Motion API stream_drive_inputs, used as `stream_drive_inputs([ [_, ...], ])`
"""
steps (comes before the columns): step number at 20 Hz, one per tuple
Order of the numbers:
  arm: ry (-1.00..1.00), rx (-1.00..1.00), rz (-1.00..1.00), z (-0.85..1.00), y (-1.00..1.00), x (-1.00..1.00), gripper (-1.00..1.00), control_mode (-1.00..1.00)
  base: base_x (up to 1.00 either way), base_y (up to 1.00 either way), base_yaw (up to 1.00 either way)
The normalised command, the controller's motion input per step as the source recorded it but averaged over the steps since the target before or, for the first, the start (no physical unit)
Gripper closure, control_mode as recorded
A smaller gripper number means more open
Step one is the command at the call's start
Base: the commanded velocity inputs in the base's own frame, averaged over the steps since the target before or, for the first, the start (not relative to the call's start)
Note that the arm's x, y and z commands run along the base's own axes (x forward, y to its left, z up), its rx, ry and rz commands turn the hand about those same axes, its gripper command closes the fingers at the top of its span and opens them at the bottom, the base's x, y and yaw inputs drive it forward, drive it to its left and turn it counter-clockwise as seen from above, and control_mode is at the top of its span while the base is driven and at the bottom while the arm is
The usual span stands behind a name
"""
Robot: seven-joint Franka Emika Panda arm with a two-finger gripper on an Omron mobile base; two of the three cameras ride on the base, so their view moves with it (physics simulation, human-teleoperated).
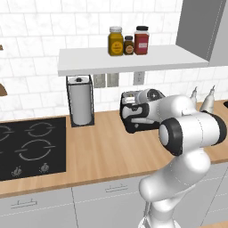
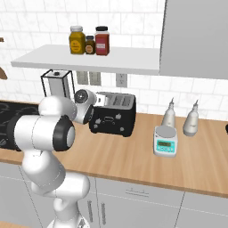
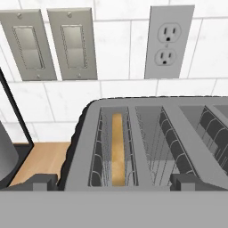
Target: Start the toaster. Once the lever pops up, take the bread to the plate on the dining counter.
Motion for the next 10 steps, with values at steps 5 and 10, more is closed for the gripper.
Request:
stream_drive_inputs([
  [5, 0.0, 0.0, 0.0, 0.0, 0.0, 0.0, -1.0, -1.0, 0.0, 0.0, 0.0],
  [10, 0.0, 0.0, 0.0, 0.0, 0.0, 0.0, -1.0, -1.0, 0.0, 0.0, 0.0],
])
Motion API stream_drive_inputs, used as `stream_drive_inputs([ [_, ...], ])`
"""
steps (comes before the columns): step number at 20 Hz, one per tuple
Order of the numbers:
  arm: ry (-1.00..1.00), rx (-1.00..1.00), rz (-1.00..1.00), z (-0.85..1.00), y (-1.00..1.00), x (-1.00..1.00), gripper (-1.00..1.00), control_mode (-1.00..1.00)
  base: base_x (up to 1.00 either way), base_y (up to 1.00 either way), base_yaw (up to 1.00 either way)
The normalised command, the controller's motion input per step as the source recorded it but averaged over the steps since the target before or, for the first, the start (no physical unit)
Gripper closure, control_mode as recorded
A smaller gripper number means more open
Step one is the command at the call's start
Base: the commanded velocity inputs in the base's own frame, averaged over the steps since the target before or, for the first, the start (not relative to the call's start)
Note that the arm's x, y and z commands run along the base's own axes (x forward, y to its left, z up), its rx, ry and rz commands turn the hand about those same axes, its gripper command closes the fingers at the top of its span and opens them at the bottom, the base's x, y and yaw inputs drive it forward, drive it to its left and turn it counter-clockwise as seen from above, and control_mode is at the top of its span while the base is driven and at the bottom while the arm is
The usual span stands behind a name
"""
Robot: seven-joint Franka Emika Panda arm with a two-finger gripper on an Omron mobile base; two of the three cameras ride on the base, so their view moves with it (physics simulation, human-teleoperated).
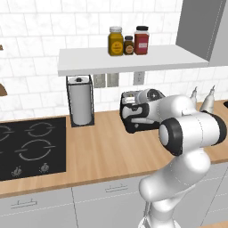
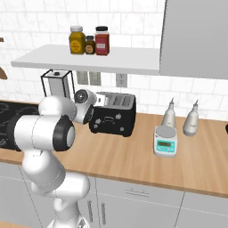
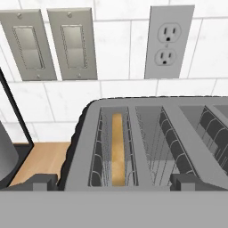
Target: Start the toaster. Once the lever pops up, take the bread to the plate on the dining counter.
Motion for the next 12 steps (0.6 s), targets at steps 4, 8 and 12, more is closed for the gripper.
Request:
stream_drive_inputs([
  [4, 0.0, 0.0, 0.0, 0.0, 0.0, 0.0, -1.0, -1.0, 0.0, 0.0, 0.0],
  [8, 0.0, 0.0, 0.0, 0.0, 0.0, 0.0, -1.0, -1.0, 0.0, 0.0, 0.0],
  [12, 0.0, 0.0, 0.0, 0.0, 0.0, 0.0, -1.0, -1.0, 0.0, 0.0, 0.0],
])
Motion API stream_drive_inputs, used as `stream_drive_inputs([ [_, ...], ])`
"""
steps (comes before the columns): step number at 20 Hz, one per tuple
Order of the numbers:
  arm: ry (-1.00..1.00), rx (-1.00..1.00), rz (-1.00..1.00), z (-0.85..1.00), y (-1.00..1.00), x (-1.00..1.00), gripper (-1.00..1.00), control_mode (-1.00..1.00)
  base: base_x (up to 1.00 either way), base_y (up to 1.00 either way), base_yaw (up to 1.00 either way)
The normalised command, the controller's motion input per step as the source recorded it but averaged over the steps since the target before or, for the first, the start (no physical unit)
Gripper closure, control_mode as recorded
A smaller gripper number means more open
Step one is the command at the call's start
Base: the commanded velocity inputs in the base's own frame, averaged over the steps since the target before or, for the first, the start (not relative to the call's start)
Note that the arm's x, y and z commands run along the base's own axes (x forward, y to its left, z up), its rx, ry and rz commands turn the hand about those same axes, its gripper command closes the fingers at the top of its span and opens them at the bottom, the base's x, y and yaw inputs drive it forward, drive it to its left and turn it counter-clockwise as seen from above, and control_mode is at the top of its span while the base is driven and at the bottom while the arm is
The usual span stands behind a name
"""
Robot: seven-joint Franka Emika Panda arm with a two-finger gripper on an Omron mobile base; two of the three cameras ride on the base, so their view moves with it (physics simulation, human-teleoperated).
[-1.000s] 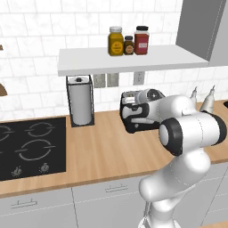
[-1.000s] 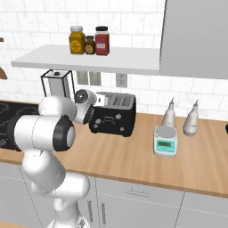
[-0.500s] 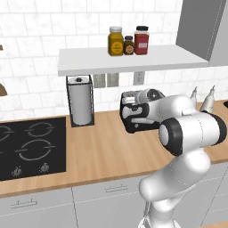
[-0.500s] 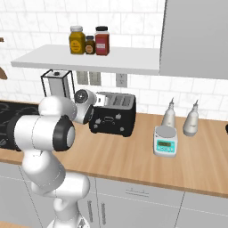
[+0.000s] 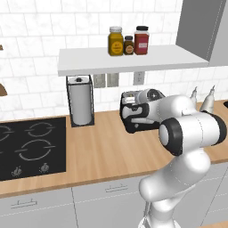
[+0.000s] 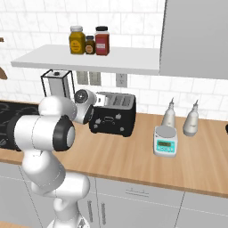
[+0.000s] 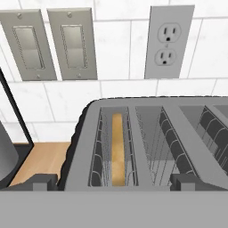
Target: Start the toaster. Once the lever pops up, take the bread to the plate on the dining counter.
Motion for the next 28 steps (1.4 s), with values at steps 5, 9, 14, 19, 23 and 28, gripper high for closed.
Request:
stream_drive_inputs([
  [5, 0.0, 0.0, 0.0, 0.0, 0.0, 0.0, -1.0, -1.0, 0.0, 0.0, 0.0],
  [9, 0.0, 0.0, 0.0, 0.0, 0.0, 0.0, -1.0, -1.0, 0.0, 0.0, 0.0],
  [14, 0.0, 0.0, 0.0, 0.0, 0.0, 0.0, -1.0, -1.0, 0.0, 0.0, 0.0],
  [19, 0.0, 0.0, 0.0, 0.0, 0.0, 0.0, -1.0, -1.0, 0.0, 0.0, 0.0],
  [23, 0.0, 0.0, 0.0, 0.0, 0.0, 0.0, -1.0, -1.0, 0.0, 0.0, 0.0],
  [28, 0.0, 0.0, 0.0, 0.0, 0.0, 0.0, -1.0, -1.0, 0.0, 0.0, 0.0],
])
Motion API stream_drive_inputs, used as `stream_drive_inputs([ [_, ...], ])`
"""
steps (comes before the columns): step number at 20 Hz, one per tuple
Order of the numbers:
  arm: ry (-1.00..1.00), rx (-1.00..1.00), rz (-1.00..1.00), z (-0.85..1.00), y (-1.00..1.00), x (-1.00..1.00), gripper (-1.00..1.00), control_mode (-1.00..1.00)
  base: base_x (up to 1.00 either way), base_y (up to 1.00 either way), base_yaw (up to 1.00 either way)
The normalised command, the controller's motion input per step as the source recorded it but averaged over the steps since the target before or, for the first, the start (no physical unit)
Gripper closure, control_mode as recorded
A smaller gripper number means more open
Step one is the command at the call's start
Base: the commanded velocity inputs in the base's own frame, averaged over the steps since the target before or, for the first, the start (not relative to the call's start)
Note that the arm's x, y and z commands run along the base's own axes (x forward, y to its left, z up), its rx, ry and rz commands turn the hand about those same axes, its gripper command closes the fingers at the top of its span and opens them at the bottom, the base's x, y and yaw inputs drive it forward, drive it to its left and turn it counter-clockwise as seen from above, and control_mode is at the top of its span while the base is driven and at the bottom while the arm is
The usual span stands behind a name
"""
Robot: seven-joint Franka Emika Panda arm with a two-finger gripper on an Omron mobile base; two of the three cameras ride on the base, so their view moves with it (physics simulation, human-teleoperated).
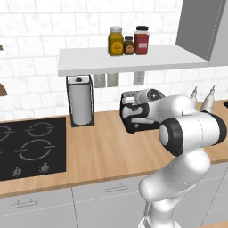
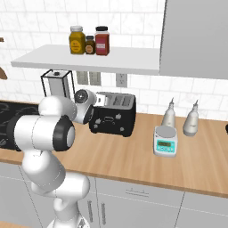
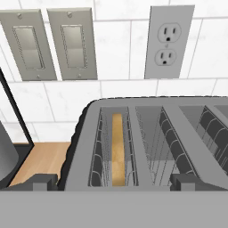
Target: Start the toaster. Once the lever pops up, take the bread to the plate on the dining counter.
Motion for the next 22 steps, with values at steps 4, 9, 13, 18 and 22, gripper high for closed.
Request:
stream_drive_inputs([
  [4, 0.0, 0.0, 0.0, 0.0, 0.0, 0.0, -1.0, -1.0, 0.0, 0.0, 0.0],
  [9, 0.0, 0.0, 0.0, 0.0, 0.0, 0.0, -1.0, -1.0, 0.0, 0.0, 0.0],
  [13, 0.0, 0.0, 0.0, 0.0, 0.0, 0.0, -1.0, -1.0, 0.0, 0.0, 0.0],
  [18, 0.0, 0.0, 0.0, 0.0, 0.0, 0.0, -1.0, -1.0, 0.0, 0.0, 0.0],
  [22, 0.0, 0.0, 0.0, 0.0, 0.0, 0.0, -1.0, -1.0, 0.0, 0.0, 0.0],
])
